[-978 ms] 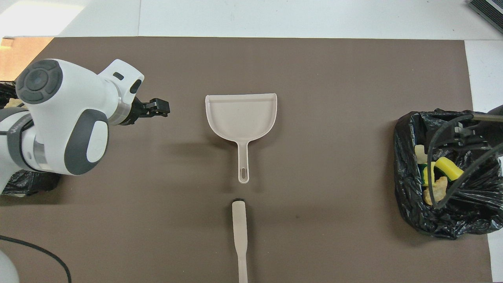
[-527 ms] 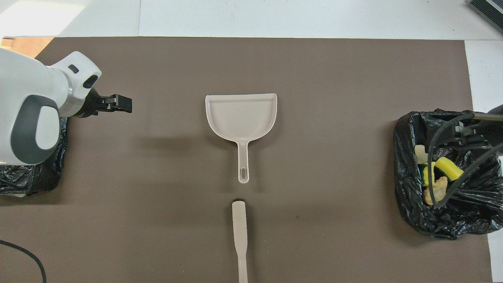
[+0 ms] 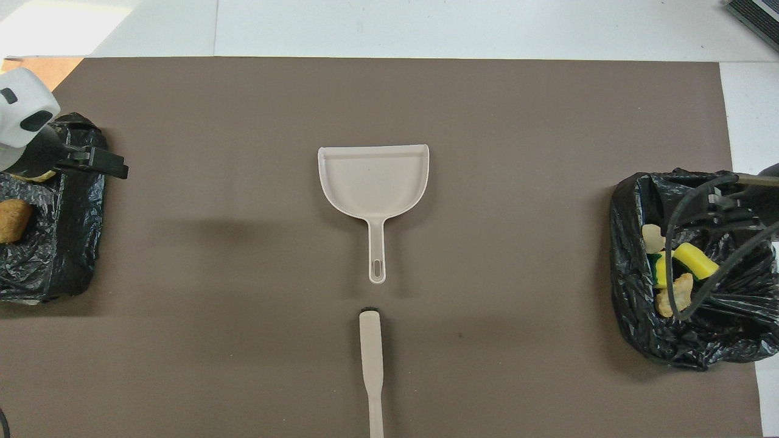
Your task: Sweep and dump trash in bin
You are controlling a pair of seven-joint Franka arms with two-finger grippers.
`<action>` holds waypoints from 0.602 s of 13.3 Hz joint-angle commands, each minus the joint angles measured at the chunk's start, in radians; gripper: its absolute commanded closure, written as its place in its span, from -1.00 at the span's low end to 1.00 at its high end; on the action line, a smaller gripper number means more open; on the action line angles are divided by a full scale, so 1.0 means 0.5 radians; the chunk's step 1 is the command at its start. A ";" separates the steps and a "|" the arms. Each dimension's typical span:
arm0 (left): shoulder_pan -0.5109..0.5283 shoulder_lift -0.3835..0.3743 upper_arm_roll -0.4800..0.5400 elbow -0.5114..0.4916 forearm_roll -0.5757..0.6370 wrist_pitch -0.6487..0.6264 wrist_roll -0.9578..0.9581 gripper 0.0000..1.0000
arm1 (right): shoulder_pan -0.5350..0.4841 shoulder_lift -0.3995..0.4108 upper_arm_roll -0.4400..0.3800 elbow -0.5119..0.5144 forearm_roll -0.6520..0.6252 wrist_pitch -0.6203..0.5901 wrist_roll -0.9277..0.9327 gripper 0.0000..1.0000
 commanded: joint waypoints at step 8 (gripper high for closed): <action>-0.184 -0.488 -0.067 -0.184 0.083 -0.401 -0.156 -1.00 | -0.033 -0.044 0.000 -0.060 0.014 0.046 -0.041 -1.00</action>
